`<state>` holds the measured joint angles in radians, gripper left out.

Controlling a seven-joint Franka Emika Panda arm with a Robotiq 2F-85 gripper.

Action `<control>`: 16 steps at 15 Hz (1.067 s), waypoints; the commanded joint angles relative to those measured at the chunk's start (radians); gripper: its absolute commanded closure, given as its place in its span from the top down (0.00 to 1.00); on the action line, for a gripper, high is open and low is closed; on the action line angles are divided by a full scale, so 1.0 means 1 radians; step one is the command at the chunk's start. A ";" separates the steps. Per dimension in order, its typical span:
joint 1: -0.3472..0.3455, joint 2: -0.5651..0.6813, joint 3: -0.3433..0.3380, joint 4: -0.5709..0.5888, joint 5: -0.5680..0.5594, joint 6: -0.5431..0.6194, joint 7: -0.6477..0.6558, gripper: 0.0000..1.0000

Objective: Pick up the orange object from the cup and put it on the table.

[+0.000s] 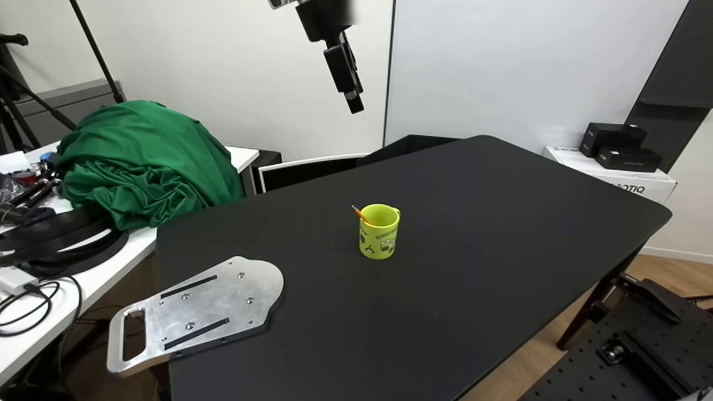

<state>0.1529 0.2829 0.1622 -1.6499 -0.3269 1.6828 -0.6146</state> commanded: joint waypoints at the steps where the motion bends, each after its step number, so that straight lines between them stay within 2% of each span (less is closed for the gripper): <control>1: -0.002 0.001 0.003 0.004 0.000 -0.004 0.001 1.00; 8: 0.013 0.075 -0.002 0.046 -0.063 -0.024 0.009 1.00; 16: 0.022 0.180 0.000 0.032 -0.053 -0.008 0.041 1.00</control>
<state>0.1657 0.4196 0.1622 -1.6457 -0.3750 1.6822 -0.6084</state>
